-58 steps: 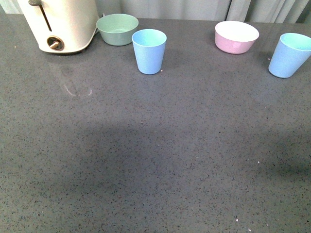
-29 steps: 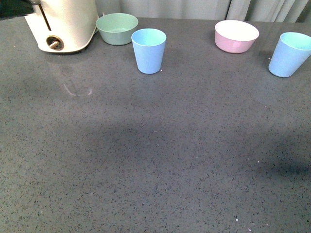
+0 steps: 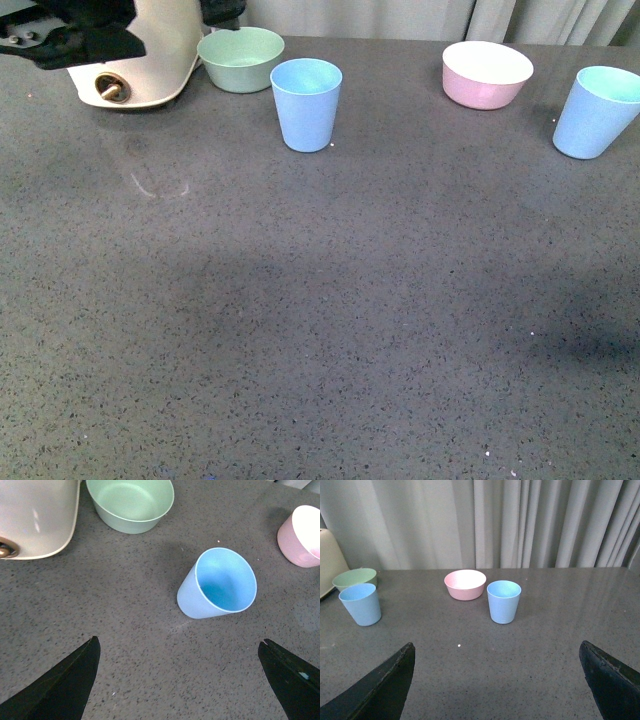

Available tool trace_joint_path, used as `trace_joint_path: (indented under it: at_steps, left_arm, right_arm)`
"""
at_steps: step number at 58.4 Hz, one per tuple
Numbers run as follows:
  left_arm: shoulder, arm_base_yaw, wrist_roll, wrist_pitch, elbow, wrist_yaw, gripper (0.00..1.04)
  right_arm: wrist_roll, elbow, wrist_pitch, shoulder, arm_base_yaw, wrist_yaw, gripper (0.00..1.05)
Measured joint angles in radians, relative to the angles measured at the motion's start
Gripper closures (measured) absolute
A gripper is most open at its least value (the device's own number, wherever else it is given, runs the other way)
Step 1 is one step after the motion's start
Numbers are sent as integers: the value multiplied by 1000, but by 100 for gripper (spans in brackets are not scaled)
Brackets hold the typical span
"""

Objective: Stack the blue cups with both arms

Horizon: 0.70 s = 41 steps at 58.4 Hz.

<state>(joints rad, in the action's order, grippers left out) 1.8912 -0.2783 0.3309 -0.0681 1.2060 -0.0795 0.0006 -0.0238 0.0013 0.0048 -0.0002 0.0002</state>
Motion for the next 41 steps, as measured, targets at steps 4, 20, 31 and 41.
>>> trace_joint_path:
  at_steps: [4, 20, 31, 41]
  left_arm:
    - [39, -16, 6, 19, 51, 7, 9]
    - [210, -90, 6, 124, 248, 69, 9]
    - [311, -88, 9, 207, 392, 107, 9]
    - [376, -77, 11, 280, 507, 134, 9]
  right_arm:
    - [0, 0, 0, 0, 0, 0, 9]
    - [0, 0, 0, 0, 0, 0, 9]
    - [0, 0, 0, 0, 0, 0, 9]
    - [0, 0, 0, 0, 0, 0, 9]
